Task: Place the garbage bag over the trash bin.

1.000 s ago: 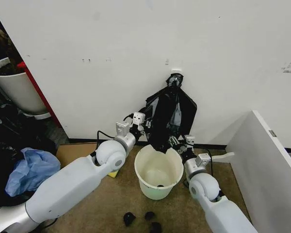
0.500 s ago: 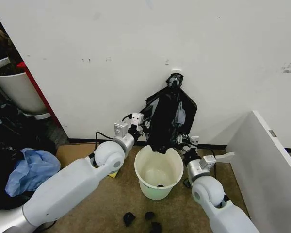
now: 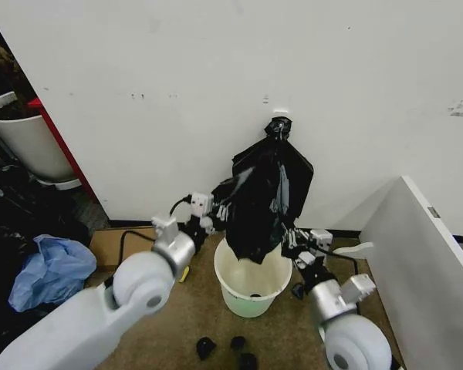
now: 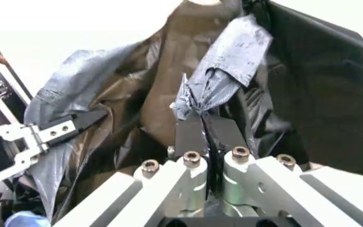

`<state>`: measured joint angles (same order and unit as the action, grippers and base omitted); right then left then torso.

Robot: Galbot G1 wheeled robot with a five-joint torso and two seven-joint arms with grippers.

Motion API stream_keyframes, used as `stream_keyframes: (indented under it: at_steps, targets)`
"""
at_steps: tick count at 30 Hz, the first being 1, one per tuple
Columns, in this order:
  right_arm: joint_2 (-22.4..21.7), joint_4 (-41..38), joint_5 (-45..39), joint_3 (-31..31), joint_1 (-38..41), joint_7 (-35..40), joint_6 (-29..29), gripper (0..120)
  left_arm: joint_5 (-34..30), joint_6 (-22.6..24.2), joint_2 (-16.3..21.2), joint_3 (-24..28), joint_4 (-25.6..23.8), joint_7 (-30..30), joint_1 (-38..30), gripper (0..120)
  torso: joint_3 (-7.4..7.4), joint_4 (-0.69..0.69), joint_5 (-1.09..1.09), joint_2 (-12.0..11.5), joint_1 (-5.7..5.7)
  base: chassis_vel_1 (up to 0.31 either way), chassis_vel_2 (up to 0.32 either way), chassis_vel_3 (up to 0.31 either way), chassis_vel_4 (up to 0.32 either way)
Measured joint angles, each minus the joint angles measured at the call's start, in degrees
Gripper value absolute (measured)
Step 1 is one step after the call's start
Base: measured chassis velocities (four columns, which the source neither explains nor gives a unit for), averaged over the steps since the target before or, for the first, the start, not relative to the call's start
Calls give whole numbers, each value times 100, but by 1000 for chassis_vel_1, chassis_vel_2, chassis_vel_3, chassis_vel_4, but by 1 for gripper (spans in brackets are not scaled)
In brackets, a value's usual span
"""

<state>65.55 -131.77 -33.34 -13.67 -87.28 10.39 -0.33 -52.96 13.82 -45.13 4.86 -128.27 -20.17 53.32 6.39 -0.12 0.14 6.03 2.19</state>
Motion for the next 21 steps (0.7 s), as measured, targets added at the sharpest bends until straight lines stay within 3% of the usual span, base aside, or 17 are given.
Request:
stream_keyframes:
  at_steps: [10, 21]
  targets:
    - [92, -155, 111, 34, -414, 30, 54, 0, 114, -27, -119, -97, 29, -12, 424, 0, 1, 0, 1, 0, 0, 0, 0, 0, 0]
    - [47, -98, 142, -101, -744, 89, 138, 0, 45, -40, -684, 343, 536, -117, 281, 0, 2, 0, 1, 0, 1, 0, 0, 0, 0]
